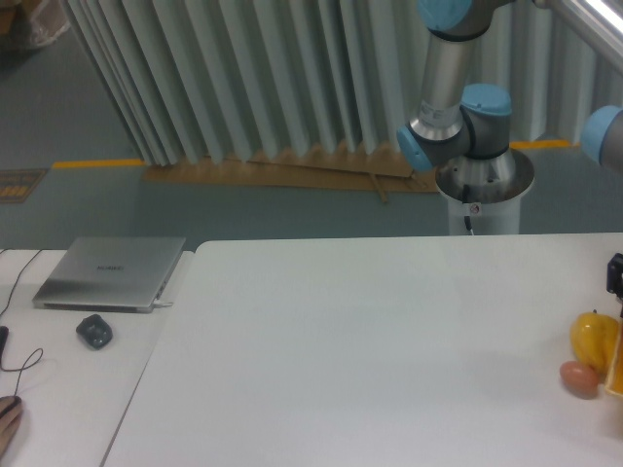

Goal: Place the red pepper on the table
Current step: 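Lower the gripper into the bin and grasp the red pepper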

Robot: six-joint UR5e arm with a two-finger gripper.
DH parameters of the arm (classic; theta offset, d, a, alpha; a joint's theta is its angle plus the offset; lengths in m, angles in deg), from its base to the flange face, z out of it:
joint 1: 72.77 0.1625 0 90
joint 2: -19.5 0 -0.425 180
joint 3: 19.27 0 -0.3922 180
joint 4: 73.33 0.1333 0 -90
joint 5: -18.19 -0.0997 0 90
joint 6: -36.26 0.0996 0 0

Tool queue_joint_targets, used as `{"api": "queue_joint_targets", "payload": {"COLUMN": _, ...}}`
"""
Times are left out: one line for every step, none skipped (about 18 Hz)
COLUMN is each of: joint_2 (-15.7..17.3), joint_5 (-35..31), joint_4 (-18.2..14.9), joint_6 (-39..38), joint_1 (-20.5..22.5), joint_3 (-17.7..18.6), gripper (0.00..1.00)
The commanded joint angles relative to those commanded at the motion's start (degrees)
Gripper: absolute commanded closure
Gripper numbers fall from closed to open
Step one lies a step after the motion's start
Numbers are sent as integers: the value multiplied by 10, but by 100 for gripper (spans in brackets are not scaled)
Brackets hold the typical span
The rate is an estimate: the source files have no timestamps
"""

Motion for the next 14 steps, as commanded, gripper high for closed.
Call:
{"api": "queue_joint_targets", "payload": {"joint_2": 4, "joint_5": 5, "joint_4": -6, "joint_6": 1, "joint_1": -4, "joint_3": 0, "gripper": 34}}
{"api": "queue_joint_targets", "payload": {"joint_2": 8, "joint_5": 9, "joint_4": -12, "joint_6": 3, "joint_1": -8, "joint_3": 0, "gripper": 34}}
{"api": "queue_joint_targets", "payload": {"joint_2": 11, "joint_5": 9, "joint_4": -19, "joint_6": 5, "joint_1": -13, "joint_3": 1, "gripper": 34}}
{"api": "queue_joint_targets", "payload": {"joint_2": 11, "joint_5": 9, "joint_4": -25, "joint_6": 5, "joint_1": -20, "joint_3": 0, "gripper": 34}}
{"api": "queue_joint_targets", "payload": {"joint_2": 12, "joint_5": 8, "joint_4": -26, "joint_6": 6, "joint_1": -26, "joint_3": 0, "gripper": 34}}
{"api": "queue_joint_targets", "payload": {"joint_2": 12, "joint_5": 8, "joint_4": -30, "joint_6": 9, "joint_1": -32, "joint_3": 0, "gripper": 34}}
{"api": "queue_joint_targets", "payload": {"joint_2": 13, "joint_5": 7, "joint_4": -33, "joint_6": 16, "joint_1": -36, "joint_3": 0, "gripper": 34}}
{"api": "queue_joint_targets", "payload": {"joint_2": 17, "joint_5": 7, "joint_4": -36, "joint_6": 30, "joint_1": -41, "joint_3": 0, "gripper": 34}}
{"api": "queue_joint_targets", "payload": {"joint_2": 21, "joint_5": 7, "joint_4": -40, "joint_6": 44, "joint_1": -45, "joint_3": 0, "gripper": 34}}
{"api": "queue_joint_targets", "payload": {"joint_2": 24, "joint_5": 6, "joint_4": -46, "joint_6": 60, "joint_1": -47, "joint_3": 0, "gripper": 34}}
{"api": "queue_joint_targets", "payload": {"joint_2": 27, "joint_5": 6, "joint_4": -50, "joint_6": 75, "joint_1": -51, "joint_3": 0, "gripper": 34}}
{"api": "queue_joint_targets", "payload": {"joint_2": 28, "joint_5": 6, "joint_4": -52, "joint_6": 86, "joint_1": -59, "joint_3": 0, "gripper": 34}}
{"api": "queue_joint_targets", "payload": {"joint_2": 28, "joint_5": 4, "joint_4": -52, "joint_6": 90, "joint_1": -67, "joint_3": 0, "gripper": 34}}
{"api": "queue_joint_targets", "payload": {"joint_2": 28, "joint_5": 4, "joint_4": -52, "joint_6": 91, "joint_1": -73, "joint_3": 0, "gripper": 34}}
